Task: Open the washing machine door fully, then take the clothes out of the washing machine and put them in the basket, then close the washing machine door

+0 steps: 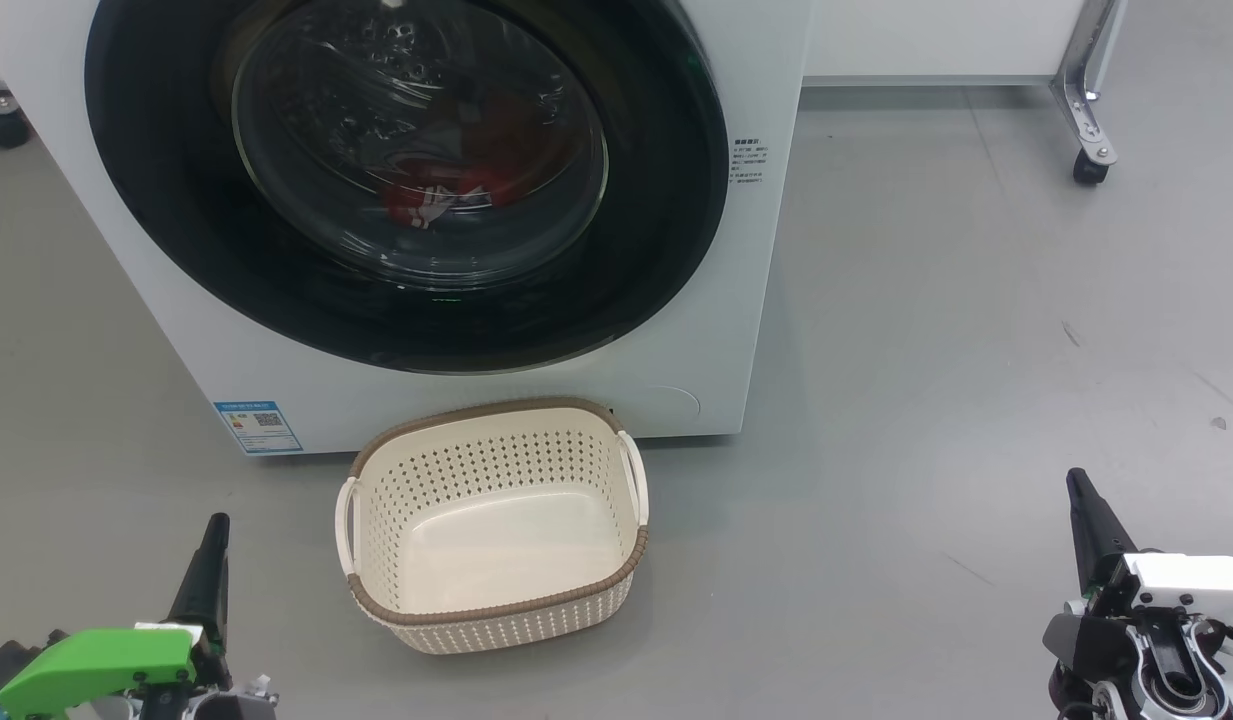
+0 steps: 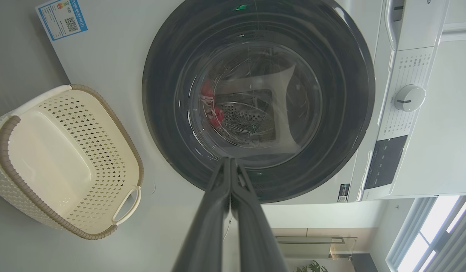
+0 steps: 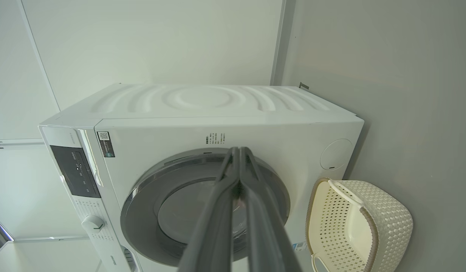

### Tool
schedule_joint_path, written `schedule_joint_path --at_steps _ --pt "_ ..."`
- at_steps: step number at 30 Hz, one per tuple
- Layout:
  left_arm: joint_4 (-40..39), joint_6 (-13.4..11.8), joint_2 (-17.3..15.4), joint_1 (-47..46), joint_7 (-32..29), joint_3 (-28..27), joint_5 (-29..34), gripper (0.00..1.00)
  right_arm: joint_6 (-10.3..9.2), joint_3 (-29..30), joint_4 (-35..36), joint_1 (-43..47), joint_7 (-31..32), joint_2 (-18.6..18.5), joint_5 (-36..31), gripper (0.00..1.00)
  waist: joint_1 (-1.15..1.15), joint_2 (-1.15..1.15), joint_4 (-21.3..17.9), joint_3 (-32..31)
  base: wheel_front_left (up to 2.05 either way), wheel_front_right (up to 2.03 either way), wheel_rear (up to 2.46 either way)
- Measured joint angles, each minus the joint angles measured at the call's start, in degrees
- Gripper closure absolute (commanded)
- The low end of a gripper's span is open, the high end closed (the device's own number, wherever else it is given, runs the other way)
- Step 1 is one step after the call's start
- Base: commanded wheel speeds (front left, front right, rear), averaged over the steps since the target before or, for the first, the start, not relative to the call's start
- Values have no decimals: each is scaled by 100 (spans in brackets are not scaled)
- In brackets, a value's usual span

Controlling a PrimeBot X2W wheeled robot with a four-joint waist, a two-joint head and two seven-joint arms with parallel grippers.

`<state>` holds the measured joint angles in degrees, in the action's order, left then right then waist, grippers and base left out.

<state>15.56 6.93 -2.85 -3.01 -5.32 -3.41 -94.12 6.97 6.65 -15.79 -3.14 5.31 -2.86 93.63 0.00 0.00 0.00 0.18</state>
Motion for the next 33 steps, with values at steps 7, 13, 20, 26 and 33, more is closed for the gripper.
schedule_joint_path --at_steps 7,13,20,26,33 --pt "0 0 0 0 0 0 0 100 0 1 0 0 0 0 0 100 0 0 0 0 0 0 0" --pt "0 0 1 0 0 -2 0 100 0 4 0 0 1 2 -1 100 0 0 0 0 0 0 0" --pt "0 0 2 0 0 -3 1 100 0 7 0 0 1 2 -1 100 0 0 0 0 0 0 0" --pt "80 -8 26 40 2 3 -3 0 -4 4 -71 40 0 33 1 0 0 0 0 0 0 0 0" --pt "315 -8 165 299 18 26 -3 0 -5 -4 -314 339 -8 182 1 0 0 0 0 0 0 0 0"
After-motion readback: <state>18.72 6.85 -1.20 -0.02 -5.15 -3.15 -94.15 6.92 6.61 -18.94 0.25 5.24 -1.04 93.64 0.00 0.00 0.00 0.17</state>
